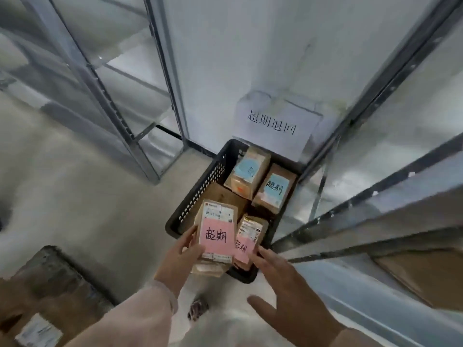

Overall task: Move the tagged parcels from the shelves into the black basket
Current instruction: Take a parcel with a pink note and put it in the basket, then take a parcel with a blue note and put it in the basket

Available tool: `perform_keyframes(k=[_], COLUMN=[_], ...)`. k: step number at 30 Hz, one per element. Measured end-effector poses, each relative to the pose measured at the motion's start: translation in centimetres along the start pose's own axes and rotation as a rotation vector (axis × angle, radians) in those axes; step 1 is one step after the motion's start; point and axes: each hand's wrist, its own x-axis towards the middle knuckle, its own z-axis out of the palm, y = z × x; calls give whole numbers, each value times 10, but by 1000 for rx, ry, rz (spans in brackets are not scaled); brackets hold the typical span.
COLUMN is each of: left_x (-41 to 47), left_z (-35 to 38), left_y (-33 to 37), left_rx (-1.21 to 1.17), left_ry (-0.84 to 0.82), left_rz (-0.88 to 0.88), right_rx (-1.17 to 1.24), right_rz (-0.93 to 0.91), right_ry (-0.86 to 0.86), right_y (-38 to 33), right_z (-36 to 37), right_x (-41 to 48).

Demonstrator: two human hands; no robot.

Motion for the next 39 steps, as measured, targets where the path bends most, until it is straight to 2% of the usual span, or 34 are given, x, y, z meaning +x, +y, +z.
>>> perform_keyframes(k=[3, 9, 13, 17, 21, 25, 27, 34, 39], left_x=[57, 142, 180, 193, 181, 150, 122, -24, -141], left_z=[-8, -3, -1, 1, 1, 6, 11, 56, 97], left_y=[5, -8, -33, -56, -61, -54, -49, -31, -46], left_rx=[78, 173, 265, 492, 705, 990, 1082, 1216, 1214], left_ry=[-96, -250, -290, -408, -388, -325, -326, -433, -476], left_rz=[-18, -59, -81, -98, -65, 87, 221, 808, 1077], right_rx=[13, 25, 48, 90, 69, 34, 0, -62, -74], right_rz=[133, 268, 358, 406, 420, 442, 435, 452, 505], right_ry=[36, 51, 55, 83, 103, 141, 184, 375, 569], right_y=[-7, -7, 4, 6, 1, 0, 0, 2, -3], right_z=[14, 41, 59, 67, 68, 71, 73, 79, 79], right_x=[27, 54, 53, 46, 31, 2, -16, -103, -194])
